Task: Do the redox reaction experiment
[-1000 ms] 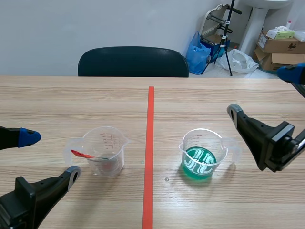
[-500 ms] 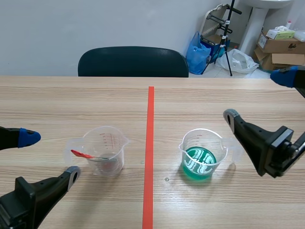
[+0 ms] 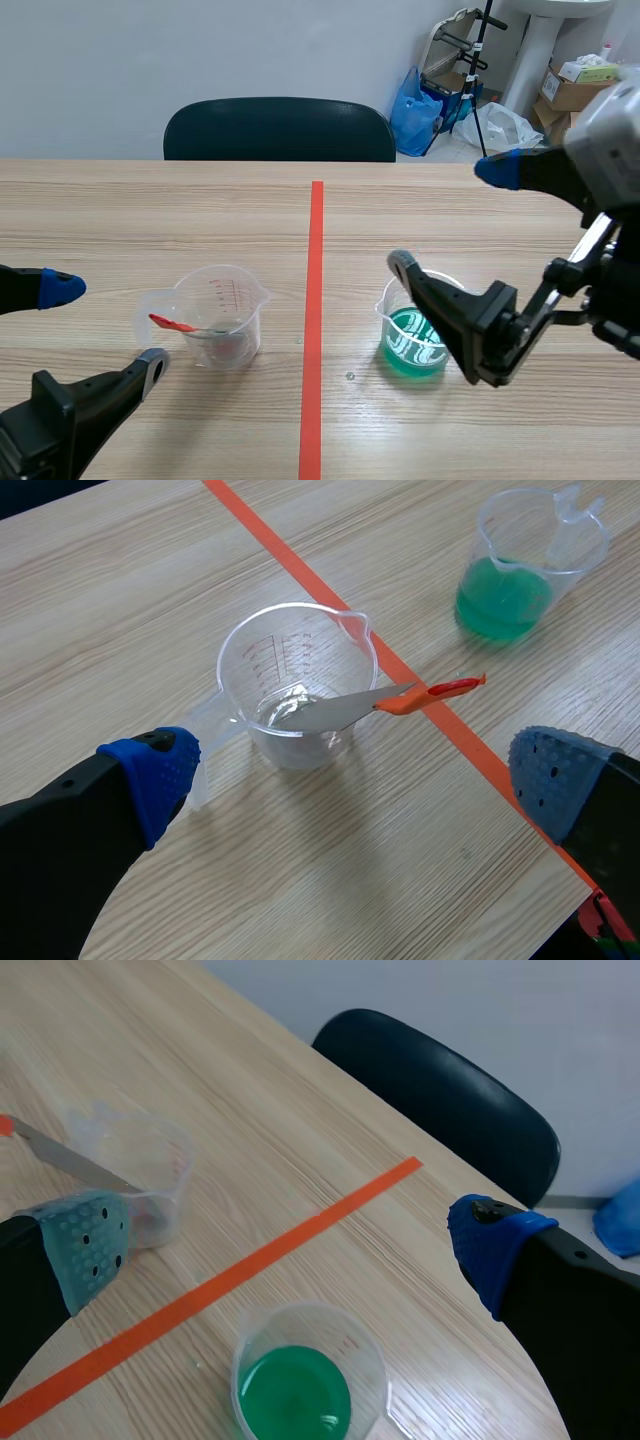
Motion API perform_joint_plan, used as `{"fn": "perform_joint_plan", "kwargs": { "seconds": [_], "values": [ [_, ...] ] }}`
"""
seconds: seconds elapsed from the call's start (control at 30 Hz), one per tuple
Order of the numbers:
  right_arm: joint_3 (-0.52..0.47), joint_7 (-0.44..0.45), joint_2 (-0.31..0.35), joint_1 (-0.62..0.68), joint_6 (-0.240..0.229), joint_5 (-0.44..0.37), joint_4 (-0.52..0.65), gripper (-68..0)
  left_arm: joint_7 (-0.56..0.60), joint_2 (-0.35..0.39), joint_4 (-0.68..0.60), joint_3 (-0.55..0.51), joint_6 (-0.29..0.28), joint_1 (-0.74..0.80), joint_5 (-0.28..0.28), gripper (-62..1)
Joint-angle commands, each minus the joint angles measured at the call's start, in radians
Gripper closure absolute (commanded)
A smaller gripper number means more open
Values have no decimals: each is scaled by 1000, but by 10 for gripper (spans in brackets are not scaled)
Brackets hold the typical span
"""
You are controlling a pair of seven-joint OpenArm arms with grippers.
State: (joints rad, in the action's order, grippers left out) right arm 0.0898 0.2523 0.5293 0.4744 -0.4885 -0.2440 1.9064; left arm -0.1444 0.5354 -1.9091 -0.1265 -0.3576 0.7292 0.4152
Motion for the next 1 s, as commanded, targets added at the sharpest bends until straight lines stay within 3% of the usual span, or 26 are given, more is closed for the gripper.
{"fn": "perform_joint_plan", "kwargs": {
  "seconds": [0.0,0.2,0.33,0.5,0.8,0.97],
  "values": [
    [11,15,14,-26,-11,-3,14,-679,25,5,-16,1,17,23,-21,-623],
    [83,16,14,-82,-34,15,-5,-679,122,17,-16,-27,79,120,-100,-623],
    [145,27,14,-139,-37,39,-62,-679,206,16,-16,-87,79,206,-144,-623],
    [241,69,14,-218,-48,47,-140,-679,220,15,-16,-145,79,308,-215,-623],
    [452,146,7,-364,-62,89,-256,-679,357,-4,-16,-265,85,498,-232,-623],
    [547,174,-35,-436,-58,144,-323,-679,400,-5,-16,-306,86,585,-264,-623]
  ]
}}
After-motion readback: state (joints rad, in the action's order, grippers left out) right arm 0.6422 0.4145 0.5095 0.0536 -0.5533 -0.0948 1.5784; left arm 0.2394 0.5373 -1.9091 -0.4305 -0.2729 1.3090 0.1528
